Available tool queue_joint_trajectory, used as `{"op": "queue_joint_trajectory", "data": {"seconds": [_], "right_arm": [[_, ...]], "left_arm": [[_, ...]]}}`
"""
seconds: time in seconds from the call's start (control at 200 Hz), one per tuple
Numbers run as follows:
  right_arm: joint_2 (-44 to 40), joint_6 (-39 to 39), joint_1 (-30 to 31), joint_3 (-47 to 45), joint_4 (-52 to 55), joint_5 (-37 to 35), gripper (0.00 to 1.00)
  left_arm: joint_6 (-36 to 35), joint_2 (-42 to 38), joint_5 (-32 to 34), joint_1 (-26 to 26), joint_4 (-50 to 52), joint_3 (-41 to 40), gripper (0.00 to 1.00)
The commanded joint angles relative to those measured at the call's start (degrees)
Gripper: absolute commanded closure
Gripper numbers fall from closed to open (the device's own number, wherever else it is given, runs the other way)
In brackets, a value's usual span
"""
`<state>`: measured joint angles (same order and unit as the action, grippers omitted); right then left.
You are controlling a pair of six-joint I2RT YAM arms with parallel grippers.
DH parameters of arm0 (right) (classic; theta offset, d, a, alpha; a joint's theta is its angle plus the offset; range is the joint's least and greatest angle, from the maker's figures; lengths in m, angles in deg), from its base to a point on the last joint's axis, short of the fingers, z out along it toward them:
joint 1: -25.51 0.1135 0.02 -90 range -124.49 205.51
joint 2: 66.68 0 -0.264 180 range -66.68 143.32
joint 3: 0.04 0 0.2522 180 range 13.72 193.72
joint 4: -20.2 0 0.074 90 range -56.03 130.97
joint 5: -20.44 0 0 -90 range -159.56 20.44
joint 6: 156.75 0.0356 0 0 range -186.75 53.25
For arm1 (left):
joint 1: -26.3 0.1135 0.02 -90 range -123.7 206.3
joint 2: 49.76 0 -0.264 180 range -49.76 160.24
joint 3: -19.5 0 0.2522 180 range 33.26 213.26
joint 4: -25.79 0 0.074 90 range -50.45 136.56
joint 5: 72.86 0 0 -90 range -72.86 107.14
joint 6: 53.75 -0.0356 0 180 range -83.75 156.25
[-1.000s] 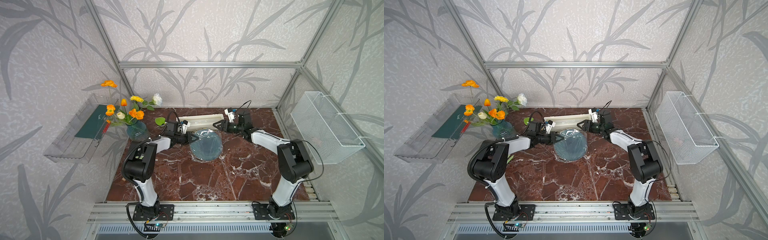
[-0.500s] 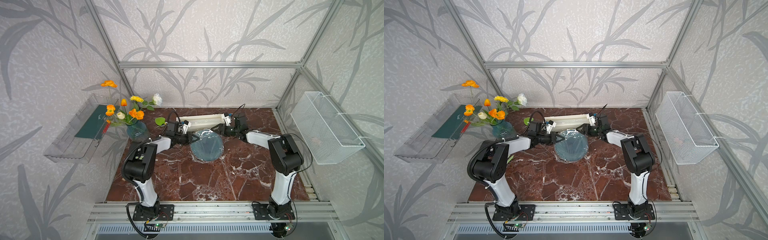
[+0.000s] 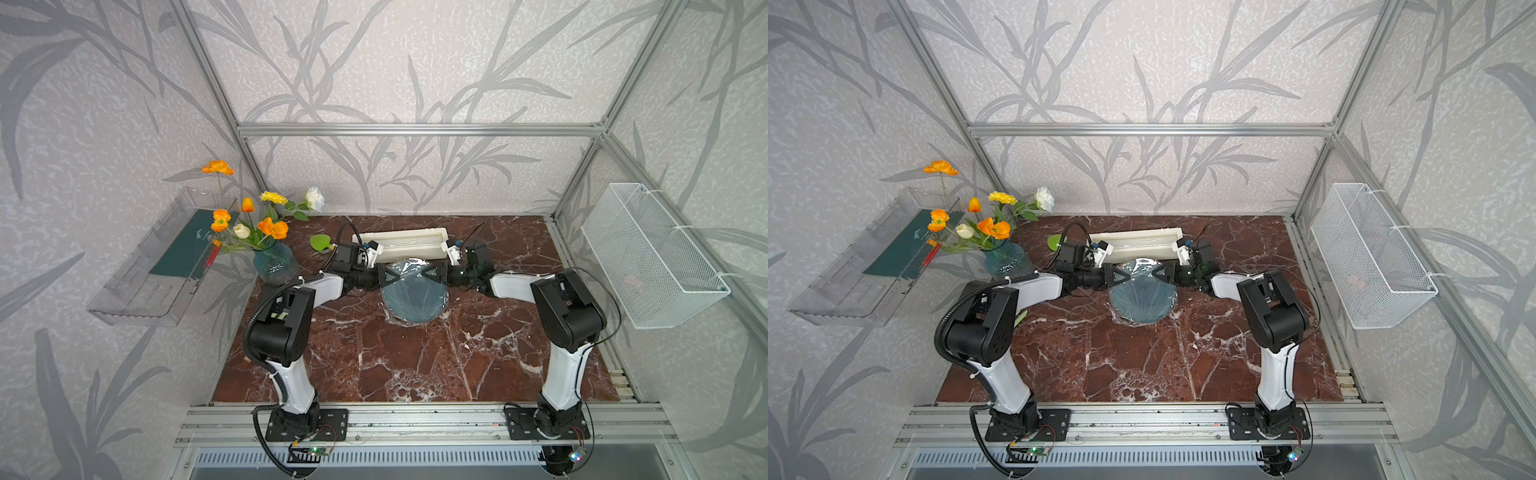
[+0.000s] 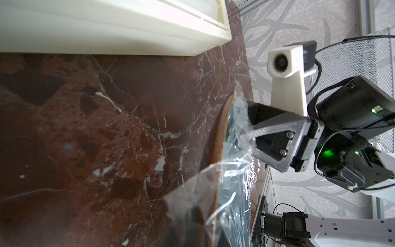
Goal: Wrap the plate with plastic wrap
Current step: Cover the plate with plastic wrap.
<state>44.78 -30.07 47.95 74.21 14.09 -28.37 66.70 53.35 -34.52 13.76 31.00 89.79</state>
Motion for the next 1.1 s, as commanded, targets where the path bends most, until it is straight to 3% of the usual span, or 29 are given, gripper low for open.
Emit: {"op": "queue_joint_trajectory", "data": {"seconds": [0.0,0.105,0.26,0.53,0.85,1.1], "right_arm": [[-3.7,-0.5,0.8,-1.5,0.1,1.3,0.55],[-4.6,6.5,1.2,-4.7,-8.2,3.9,0.64],[-2.7,20.3,1.1,-9.4,-30.7,8.5,0.76],[3.2,36.2,1.0,-10.0,-54.6,10.9,0.82],[1.0,37.4,-1.1,-12.8,-56.5,11.6,0.82],[0.5,37.2,-1.4,-13.7,-55.2,11.9,0.91]], "left_arm": [[2.3,-4.8,-2.5,0.0,-6.8,2.4,1.0],[3.3,-4.3,-2.1,0.0,-8.3,2.0,1.0],[4.1,-4.2,-2.0,0.1,-9.1,1.8,1.0],[9.0,-4.4,-2.5,1.5,-16.2,-1.1,1.0],[16.8,-4.6,-3.2,4.9,-26.9,-4.3,1.0],[17.2,-4.7,-2.4,5.5,-27.1,-4.6,1.0]]}}
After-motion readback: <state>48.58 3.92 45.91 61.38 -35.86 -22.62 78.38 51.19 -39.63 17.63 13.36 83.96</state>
